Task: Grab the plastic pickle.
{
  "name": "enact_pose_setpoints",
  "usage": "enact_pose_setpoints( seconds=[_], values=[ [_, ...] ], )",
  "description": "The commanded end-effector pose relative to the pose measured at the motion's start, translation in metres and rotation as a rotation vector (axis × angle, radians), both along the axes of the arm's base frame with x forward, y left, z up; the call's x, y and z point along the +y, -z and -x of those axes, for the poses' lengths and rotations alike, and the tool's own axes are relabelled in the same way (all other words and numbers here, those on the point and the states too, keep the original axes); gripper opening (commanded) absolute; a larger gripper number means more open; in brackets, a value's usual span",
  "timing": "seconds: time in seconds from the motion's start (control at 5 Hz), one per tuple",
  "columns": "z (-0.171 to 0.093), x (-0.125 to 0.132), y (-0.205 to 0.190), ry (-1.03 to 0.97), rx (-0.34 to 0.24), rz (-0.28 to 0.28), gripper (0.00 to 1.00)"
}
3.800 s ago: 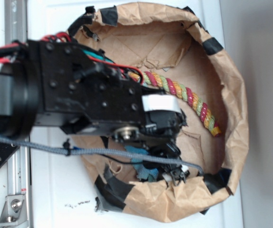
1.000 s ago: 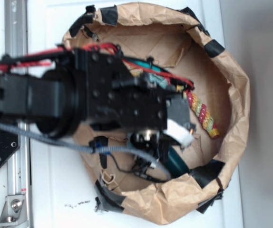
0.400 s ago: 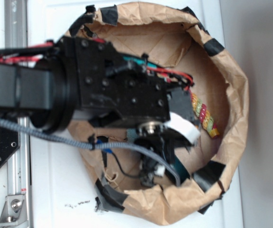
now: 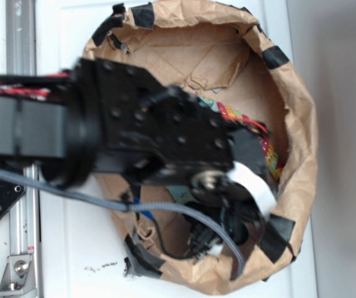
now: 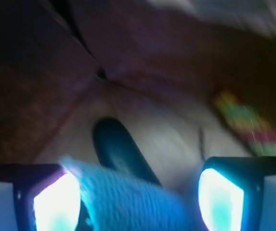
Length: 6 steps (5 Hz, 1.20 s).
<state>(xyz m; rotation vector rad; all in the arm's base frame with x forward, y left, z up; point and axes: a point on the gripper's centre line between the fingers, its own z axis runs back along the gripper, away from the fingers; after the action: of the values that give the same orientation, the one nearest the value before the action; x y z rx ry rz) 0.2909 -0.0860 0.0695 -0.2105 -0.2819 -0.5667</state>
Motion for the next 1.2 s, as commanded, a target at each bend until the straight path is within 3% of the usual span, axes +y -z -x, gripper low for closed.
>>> enact_pose_setpoints(
  seconds=[0.0, 0.2, 0.4, 0.8, 1.0],
  values=[
    [-0.001, -0.02, 0.025, 0.105, 0.054, 0.008, 1.0],
    [0.009, -0.025, 0.035, 0.109, 0.083, 0.02, 1.0],
    [0.012, -0.022, 0.038, 0.072, 0.066, 0.012, 0.0],
    [-0.005, -0.007, 0.017, -0.007, -0.007, 0.031, 0.0],
    [-0.013, 0.013, -0.025, -0.149, -0.13, 0.001, 0.0]
  ],
)
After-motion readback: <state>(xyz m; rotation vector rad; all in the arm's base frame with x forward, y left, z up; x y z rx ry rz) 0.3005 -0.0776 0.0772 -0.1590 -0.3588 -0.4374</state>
